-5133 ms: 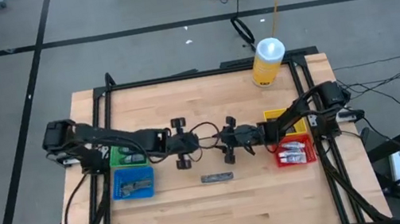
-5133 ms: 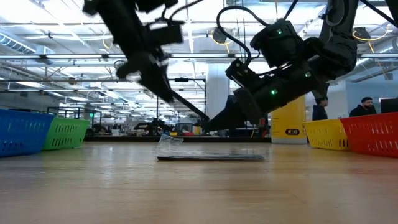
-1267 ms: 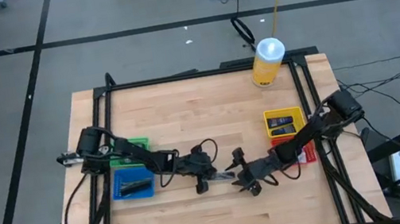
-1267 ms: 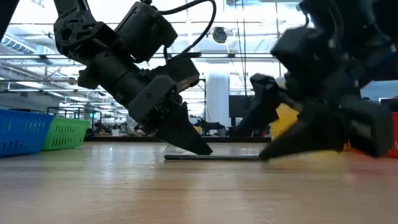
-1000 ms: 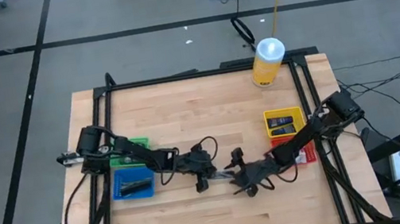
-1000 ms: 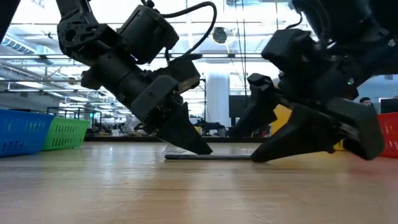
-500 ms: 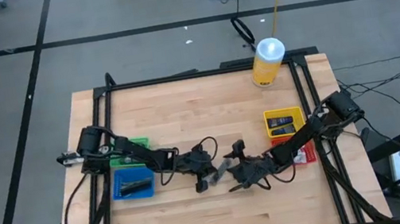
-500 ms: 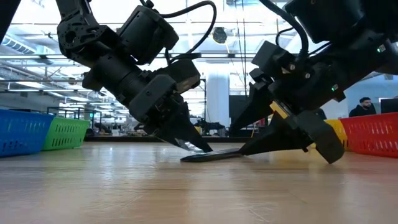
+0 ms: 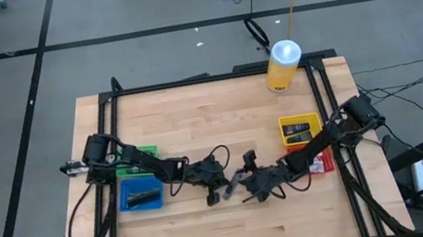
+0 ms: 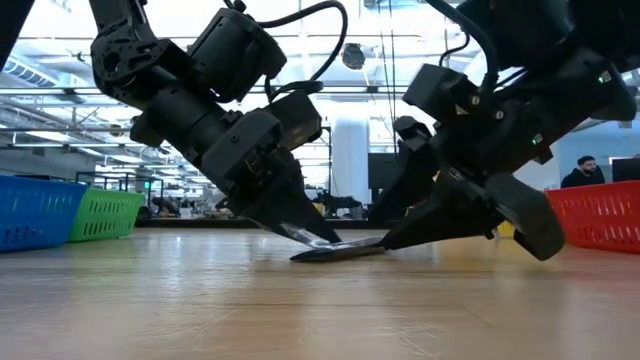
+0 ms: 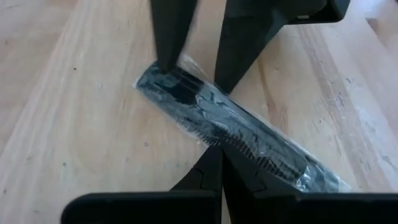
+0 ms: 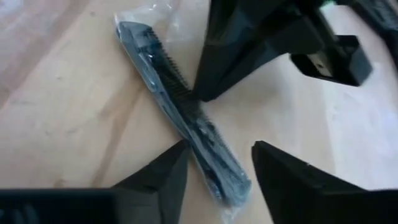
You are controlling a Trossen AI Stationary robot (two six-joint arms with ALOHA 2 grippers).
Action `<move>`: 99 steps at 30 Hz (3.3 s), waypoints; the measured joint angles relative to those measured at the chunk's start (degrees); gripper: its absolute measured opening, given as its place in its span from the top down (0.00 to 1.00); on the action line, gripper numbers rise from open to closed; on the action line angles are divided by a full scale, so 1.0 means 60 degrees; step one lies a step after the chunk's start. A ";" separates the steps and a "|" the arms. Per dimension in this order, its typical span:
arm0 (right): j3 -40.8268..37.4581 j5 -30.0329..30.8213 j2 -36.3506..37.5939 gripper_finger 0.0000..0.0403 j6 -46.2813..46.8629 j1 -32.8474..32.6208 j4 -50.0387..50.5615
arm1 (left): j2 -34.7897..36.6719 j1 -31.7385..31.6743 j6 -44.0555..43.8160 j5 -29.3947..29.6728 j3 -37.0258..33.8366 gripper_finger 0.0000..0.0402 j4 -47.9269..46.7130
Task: Pick & Place Travel size toiletries
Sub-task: Put the black comb into the blue bin
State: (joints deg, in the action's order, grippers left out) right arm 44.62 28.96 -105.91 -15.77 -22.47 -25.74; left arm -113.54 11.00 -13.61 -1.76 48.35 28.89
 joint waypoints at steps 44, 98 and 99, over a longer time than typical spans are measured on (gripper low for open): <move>0.0018 -0.1295 0.0029 0.45 -0.2304 0.0557 -0.0003 | -0.0857 -0.0359 -0.1675 0.0158 0.0042 0.99 0.0652; 0.0000 -0.1093 0.0623 0.67 -0.0481 -0.0039 -0.0197 | 0.1864 0.0436 -0.0890 0.0488 0.0169 0.99 -0.2401; 0.0000 -0.1138 0.0623 0.66 -0.0477 -0.0058 -0.0117 | 0.1921 0.0491 -0.0928 0.0723 0.0169 0.99 -0.2658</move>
State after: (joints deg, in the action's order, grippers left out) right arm 44.62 22.13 -102.17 -18.63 -22.82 -26.44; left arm -102.01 13.95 -19.18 2.58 49.36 12.95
